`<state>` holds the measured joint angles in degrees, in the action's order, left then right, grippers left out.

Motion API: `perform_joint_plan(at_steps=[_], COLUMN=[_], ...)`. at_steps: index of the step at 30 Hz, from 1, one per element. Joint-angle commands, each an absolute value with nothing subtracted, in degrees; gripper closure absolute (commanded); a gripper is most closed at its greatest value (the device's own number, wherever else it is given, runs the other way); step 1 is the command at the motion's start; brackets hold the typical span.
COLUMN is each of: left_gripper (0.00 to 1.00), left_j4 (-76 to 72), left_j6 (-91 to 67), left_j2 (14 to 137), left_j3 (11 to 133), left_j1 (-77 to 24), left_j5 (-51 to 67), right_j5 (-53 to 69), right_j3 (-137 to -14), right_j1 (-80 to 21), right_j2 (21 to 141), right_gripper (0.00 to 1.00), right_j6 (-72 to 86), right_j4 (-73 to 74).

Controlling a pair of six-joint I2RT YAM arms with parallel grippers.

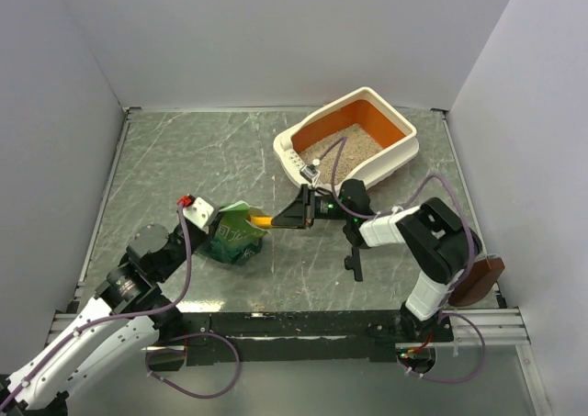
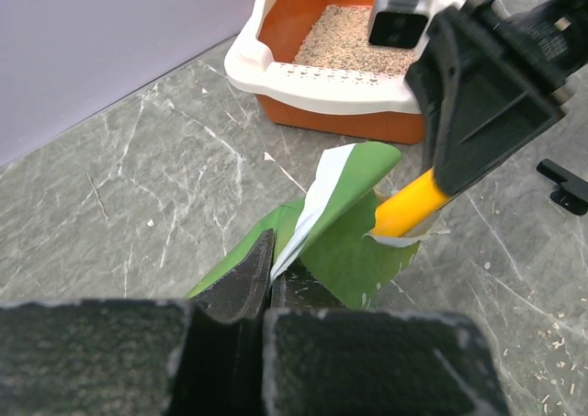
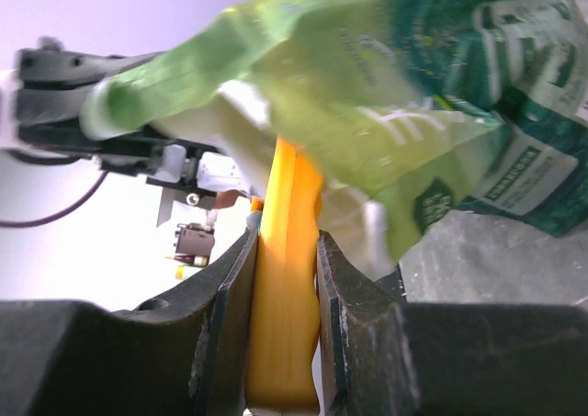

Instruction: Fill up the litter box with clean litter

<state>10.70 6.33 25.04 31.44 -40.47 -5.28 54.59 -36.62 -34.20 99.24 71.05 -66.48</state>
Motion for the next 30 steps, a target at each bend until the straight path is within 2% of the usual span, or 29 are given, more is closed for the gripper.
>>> perform_joint_plan(at_steps=[1,10,21,30], left_gripper=[0.99,0.99,0.99,0.99], left_j4=[4.57,3.61,2.02,1.06], left_j6=[5.45,5.36,5.36,6.06], left_j2=[25.40,26.72,27.77,28.65], left_j3=[32.08,31.64,30.59,29.88], left_j1=[-40.78,-41.31,-42.01,-43.24], left_j5=[-3.52,-1.58,-0.53,-1.40], right_j5=[56.34,58.36,59.24,58.45], right_j3=[-35.34,-29.01,-19.08,-15.38], right_j1=[-32.44,-27.95,-21.80,-19.25], right_j2=[91.68,83.77,78.84,71.73], right_gripper=[1.00,1.00,1.00,1.00], right_j6=[70.49,68.82,73.65,70.40], right_j4=[-73.48,-69.00,-74.44,-62.24])
